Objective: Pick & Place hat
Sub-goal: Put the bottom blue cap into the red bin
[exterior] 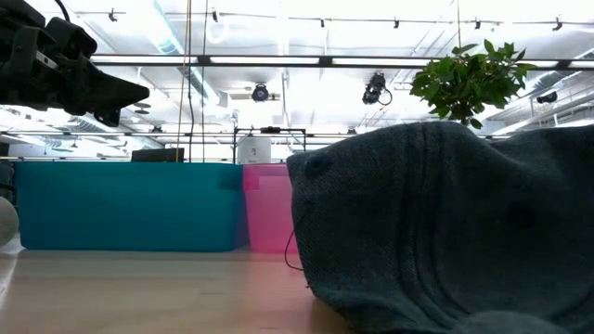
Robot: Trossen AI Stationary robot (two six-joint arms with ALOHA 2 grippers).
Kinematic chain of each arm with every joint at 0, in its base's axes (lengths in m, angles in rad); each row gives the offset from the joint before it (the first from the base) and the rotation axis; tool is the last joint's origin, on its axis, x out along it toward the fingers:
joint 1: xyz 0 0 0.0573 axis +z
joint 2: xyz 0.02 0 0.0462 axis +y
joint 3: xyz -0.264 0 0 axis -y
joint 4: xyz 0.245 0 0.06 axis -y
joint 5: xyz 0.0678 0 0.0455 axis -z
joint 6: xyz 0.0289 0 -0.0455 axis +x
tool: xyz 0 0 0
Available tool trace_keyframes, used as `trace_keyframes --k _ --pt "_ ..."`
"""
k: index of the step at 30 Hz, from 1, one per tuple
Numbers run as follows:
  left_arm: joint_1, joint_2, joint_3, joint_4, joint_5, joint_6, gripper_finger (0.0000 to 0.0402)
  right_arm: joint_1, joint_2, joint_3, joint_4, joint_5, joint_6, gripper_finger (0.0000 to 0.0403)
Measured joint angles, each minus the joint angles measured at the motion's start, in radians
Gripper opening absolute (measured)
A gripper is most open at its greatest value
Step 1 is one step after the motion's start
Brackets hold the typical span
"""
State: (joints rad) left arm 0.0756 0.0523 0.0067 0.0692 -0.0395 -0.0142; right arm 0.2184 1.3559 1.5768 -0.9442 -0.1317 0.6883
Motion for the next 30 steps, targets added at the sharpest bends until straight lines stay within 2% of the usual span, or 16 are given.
trace_keyframes --k 7,13,16,18,22,25,30 --pt "0.0 0.0 0.0 0.0 0.0 0.0 0.0016 0.047 0.102 0.0 -0.047 -0.039 0.038 0.0051" --pt "0.0 0.0 0.0 0.0 0.0 0.0 0.0016 0.079 0.145 -0.028 -0.038 -0.097 0.089 0.0116" --pt "0.0 0.0 0.0 0.0 0.0 0.0 0.0016 0.097 0.141 -0.129 0.024 -0.104 0.176 0.0157" --pt "0.0 0.0 0.0 0.0 0.0 0.0 0.0016 0.116 0.134 -0.227 0.104 -0.156 0.228 0.0181" --pt "0.0 0.0 0.0 0.0 0.0 0.0 0.0016 0.168 0.122 -0.445 0.403 -0.251 0.378 0.022" --pt "0.0 0.0 0.0 0.0 0.0 0.0 0.0016 0.203 0.098 -0.57 0.603 -0.252 0.482 0.0238" --pt "0.0 0.0 0.0 0.0 0.0 0.0 0.0016 0.217 0.079 -0.723 0.688 -0.243 0.586 0.0251"
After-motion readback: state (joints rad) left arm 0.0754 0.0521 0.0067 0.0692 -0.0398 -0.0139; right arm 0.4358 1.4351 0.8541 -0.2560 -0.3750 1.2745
